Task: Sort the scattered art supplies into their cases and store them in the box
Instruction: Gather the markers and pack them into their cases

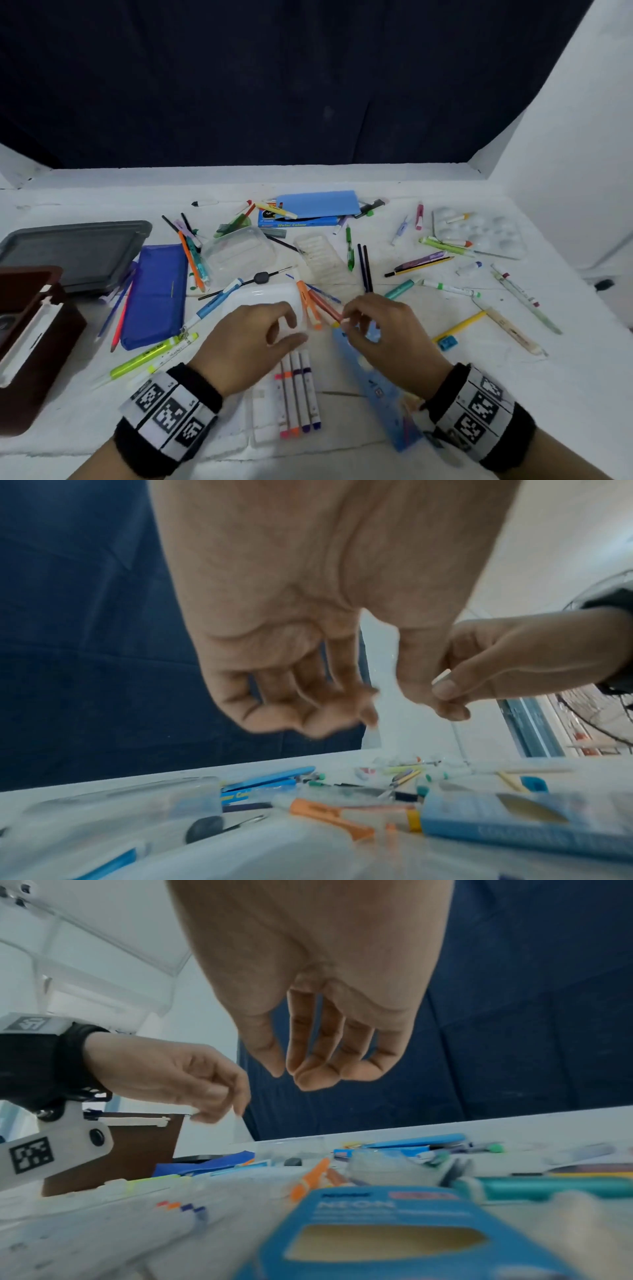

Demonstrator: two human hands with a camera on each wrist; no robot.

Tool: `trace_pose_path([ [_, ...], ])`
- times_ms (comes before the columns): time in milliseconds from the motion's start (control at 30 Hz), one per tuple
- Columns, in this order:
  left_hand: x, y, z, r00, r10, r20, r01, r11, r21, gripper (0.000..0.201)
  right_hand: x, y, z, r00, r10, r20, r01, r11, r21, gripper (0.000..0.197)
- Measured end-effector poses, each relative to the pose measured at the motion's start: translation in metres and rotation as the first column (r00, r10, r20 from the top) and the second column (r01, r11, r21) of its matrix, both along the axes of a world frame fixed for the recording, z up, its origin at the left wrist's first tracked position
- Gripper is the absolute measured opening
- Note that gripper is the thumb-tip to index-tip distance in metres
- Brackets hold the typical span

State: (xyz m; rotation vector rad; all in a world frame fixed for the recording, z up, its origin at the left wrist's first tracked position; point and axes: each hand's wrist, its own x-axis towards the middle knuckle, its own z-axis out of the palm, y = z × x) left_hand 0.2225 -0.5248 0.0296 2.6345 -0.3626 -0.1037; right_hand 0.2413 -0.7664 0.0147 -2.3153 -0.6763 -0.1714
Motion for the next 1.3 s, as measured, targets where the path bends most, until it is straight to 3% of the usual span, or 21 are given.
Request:
trace_pose_path([
  [67,0.005,-0.018,0.002,0.995,0.015,0.104,-0.003,0.993,-0.114,0.024,0.001,-0.022,0.001,0.995,-0.090,0.048,0.090,0.996,0.009,0.010],
  [167,0.018,-0.051,0.003,0.990,-0.036,0.133,0.057,0.987,-0.153,0.017,0.013,-0.059,-0.004,0.975,-0.203,0.092,0.210,0.976,-0.065,0.011],
  [333,0.063,-0.103,-0.008,0.986,-0.155,0.063,0.156,0.988,-0.008,0.022,0.060,-0.125,-0.014,0.917,-0.394,0.067,0.385,0.825,-0.414,0.009],
  [433,0.087,-0.131,-0.012,0.975,-0.215,0.061,0.211,0.975,0.067,0.022,0.082,-0.153,-0.015,0.890,-0.454,0.035,0.372,0.680,-0.632,0.024],
  [533,0.106,-0.152,-0.016,0.970,-0.240,0.037,0.235,0.967,0.099,0.023,0.095,-0.165,-0.019,0.890,-0.455,0.012,0.313,0.592,-0.742,0.029],
  [733,0.139,-0.170,-0.025,0.967,-0.255,-0.021,0.255,0.966,0.041,0.022,0.111,-0.171,-0.025,0.886,-0.464,0.010,0.303,0.560,-0.771,0.018],
  [800,0.148,-0.172,-0.026,0.966,-0.250,-0.060,0.249,0.968,-0.032,0.023,0.113,-0.174,-0.027,0.886,-0.463,0.016,0.315,0.576,-0.754,0.014],
  [867,0.156,-0.172,-0.029,0.963,-0.255,-0.086,0.248,0.965,-0.085,0.022,0.115,-0.179,-0.028,0.886,-0.463,-0.016,0.323,0.643,-0.694,0.011],
  [967,0.163,-0.171,-0.035,0.954,-0.271,-0.127,0.257,0.959,-0.118,0.025,0.116,-0.185,-0.028,0.885,-0.458,-0.083,0.350,0.772,-0.530,0.009],
  [1067,0.166,-0.173,-0.038,0.945,-0.285,-0.161,0.267,0.956,-0.125,0.026,0.115,-0.187,-0.024,0.873,-0.480,-0.094,0.428,0.843,-0.326,0.006],
  [1167,0.177,-0.184,-0.030,0.946,-0.291,-0.139,0.277,0.954,-0.115,0.023,0.112,-0.188,-0.013,0.839,-0.528,-0.133,0.518,0.849,-0.104,0.001],
  [1300,0.202,-0.206,-0.022,0.956,-0.284,-0.073,0.280,0.958,-0.061,0.018,0.103,-0.197,0.002,0.782,-0.570,-0.250,0.603,0.794,0.075,0.026],
])
